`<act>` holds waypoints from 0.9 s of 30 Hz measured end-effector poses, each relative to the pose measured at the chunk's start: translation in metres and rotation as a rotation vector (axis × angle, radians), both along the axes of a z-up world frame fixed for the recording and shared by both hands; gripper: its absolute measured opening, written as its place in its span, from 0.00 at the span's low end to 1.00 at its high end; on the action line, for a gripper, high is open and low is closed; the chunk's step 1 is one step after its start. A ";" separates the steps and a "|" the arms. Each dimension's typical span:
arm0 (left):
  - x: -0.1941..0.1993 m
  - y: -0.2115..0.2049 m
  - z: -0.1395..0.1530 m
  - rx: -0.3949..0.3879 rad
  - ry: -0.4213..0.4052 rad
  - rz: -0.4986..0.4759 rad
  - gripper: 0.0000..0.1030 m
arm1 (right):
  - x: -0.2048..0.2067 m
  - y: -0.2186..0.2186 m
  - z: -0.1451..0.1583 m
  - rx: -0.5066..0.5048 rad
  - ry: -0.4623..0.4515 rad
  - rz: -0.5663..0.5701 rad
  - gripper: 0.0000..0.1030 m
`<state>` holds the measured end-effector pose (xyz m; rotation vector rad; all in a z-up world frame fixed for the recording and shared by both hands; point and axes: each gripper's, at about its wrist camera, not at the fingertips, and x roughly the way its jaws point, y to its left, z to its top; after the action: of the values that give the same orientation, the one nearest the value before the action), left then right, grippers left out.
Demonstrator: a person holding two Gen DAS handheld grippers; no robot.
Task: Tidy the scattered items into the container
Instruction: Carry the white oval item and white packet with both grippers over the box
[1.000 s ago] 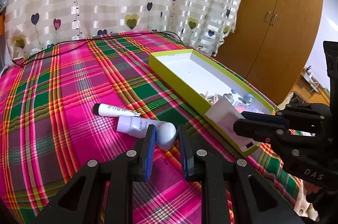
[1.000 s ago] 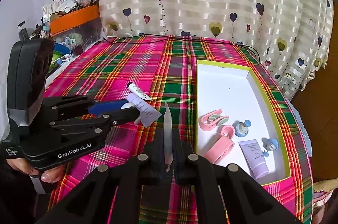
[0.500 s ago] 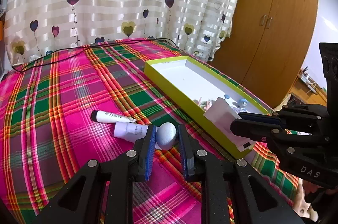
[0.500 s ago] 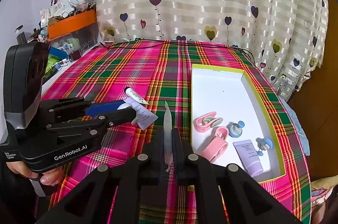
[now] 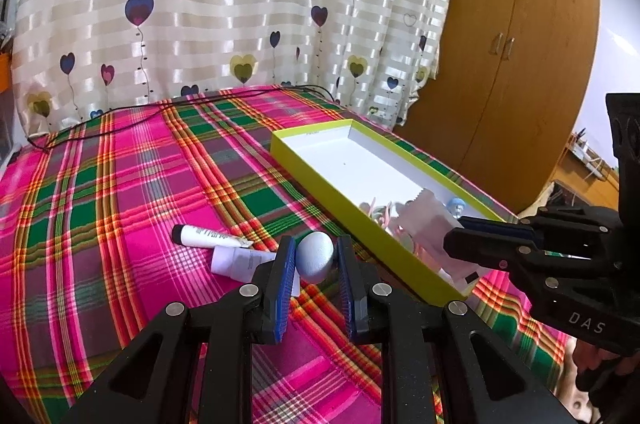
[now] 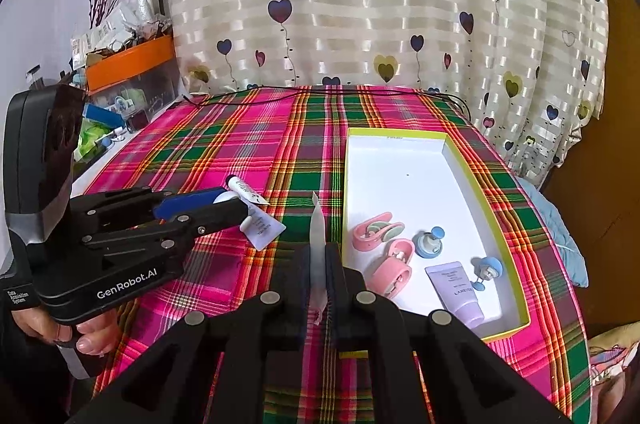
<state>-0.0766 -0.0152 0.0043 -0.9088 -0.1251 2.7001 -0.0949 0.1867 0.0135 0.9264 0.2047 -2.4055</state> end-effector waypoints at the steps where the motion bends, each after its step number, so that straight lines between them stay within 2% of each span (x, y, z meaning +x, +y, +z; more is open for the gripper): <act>1: -0.001 0.001 0.000 -0.001 -0.002 0.000 0.21 | 0.000 0.001 0.000 -0.003 0.000 -0.001 0.08; 27: -0.006 0.037 0.010 -0.038 -0.026 -0.057 0.21 | -0.014 0.029 0.001 -0.049 0.002 -0.046 0.08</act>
<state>-0.0822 0.0222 0.0143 -0.9448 -0.0522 2.6473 -0.1085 0.2157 0.0150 0.9164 0.1260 -2.4424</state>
